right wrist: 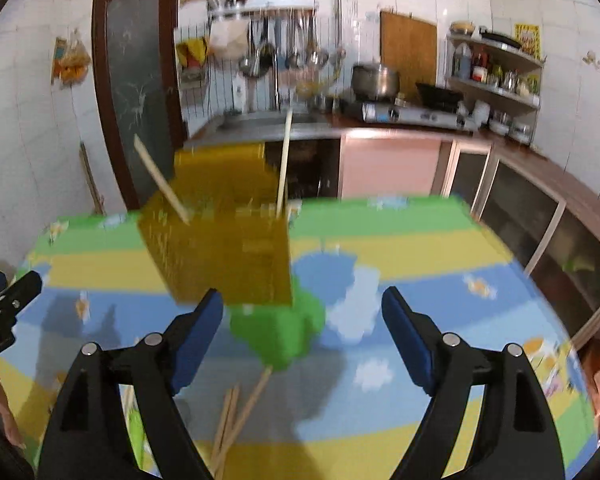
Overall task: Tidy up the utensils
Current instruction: 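Return the right gripper to the table and close on another chopstick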
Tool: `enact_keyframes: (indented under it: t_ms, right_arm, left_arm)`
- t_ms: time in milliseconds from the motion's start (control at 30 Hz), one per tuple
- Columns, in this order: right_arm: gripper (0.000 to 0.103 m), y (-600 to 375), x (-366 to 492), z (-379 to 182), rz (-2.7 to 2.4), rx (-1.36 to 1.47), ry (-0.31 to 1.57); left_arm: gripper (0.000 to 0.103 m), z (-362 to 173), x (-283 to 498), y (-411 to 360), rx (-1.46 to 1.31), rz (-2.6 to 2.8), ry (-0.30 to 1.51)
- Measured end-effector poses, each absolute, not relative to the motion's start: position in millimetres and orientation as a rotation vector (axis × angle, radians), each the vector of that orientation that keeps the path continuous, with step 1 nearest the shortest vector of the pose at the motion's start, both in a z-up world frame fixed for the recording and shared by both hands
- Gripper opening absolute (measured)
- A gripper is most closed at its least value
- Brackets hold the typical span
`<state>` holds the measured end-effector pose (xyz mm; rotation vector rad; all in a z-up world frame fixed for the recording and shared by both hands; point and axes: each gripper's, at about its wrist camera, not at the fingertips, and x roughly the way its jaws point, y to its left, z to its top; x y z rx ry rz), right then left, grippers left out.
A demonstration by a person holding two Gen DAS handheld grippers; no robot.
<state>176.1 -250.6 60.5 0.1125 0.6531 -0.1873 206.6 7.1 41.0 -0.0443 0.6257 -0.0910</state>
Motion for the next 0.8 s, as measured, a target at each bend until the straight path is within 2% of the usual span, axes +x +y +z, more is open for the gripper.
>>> enact_keyframes:
  t_ms: [233, 533, 800]
  right_arm:
    - [0.08, -247, 175, -9, -0.198, 0.15, 0.823]
    - [0.079, -238, 178, -37, -0.214, 0.172, 0.902]
    - [0.063, -228, 180, -47, -0.241, 0.171, 0.962]
  left_arm:
    - [0.098, -25, 221, 15, -0.09, -0.089, 0.797]
    - [0.098, -58, 229, -2, -0.026, -0.095, 0.882]
    - [0.098, -68, 227, -14, 0.038, -0.091, 0.903]
